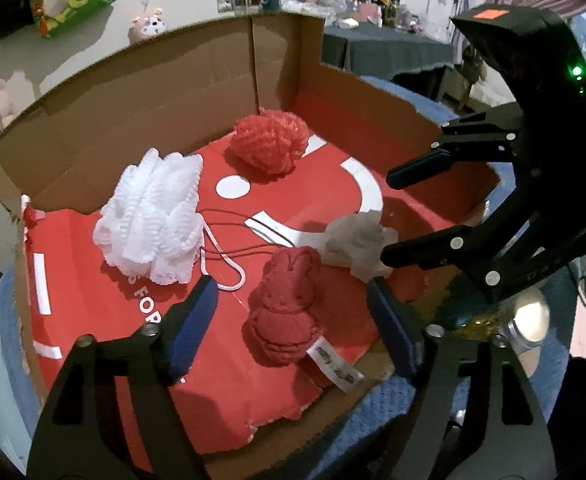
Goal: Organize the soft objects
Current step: 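Lower both items onto the box floor and open both tools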
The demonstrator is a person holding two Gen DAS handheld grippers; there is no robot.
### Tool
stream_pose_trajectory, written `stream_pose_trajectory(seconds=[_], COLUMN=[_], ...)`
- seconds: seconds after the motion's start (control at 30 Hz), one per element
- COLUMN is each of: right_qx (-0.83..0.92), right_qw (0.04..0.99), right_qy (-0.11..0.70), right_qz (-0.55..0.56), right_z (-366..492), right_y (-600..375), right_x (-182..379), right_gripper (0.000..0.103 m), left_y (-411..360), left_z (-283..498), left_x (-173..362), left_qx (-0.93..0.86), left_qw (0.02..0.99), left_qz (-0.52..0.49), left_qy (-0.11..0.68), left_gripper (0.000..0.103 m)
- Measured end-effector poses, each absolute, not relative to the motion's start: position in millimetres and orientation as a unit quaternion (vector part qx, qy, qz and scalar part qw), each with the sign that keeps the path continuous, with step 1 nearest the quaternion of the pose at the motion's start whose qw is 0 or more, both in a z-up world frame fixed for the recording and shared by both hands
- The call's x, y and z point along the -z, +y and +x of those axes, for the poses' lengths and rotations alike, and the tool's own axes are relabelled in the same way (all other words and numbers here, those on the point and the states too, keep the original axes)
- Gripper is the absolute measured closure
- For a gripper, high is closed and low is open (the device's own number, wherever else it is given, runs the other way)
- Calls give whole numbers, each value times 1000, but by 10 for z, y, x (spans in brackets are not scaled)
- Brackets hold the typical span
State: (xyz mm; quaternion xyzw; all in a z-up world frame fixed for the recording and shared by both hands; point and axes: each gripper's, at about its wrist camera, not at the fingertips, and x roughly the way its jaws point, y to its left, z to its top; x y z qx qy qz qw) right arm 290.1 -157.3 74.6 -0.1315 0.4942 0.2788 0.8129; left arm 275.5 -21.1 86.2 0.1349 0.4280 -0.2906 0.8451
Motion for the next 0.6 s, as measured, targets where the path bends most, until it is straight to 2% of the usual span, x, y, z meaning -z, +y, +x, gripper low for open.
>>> stream_pose_trajectory(seconds=[0.17,0.27,0.4,0.47,0.6], right_qx=[-271,-264,-254,-250,-237], right_qw=[826,837,855,865,885], right_qy=[480,466,439,423,390], right_qz=[-116,-110,-103,-99,-93], right_z=[2798,2688,2488,2355,2100], right_y=[-1631,-1682,-1758,-1790,-1865], right_x=[-894,-1026,-1232,-1346,-1519], right_gripper=[26,23,11,9,3], left_y=[-164,-148,-118,-91,-38], left_z=[2590,2492,2277,2136,1893], left_x=[-999,-1091,-1264,-1365,-1509], left_qx=[290,285,275,271,260], left_qw=[858,868,885,894,911], left_qz=[113,103,87,78,58], left_qy=[409,395,366,349,315], left_gripper=[25,16,12,6,5])
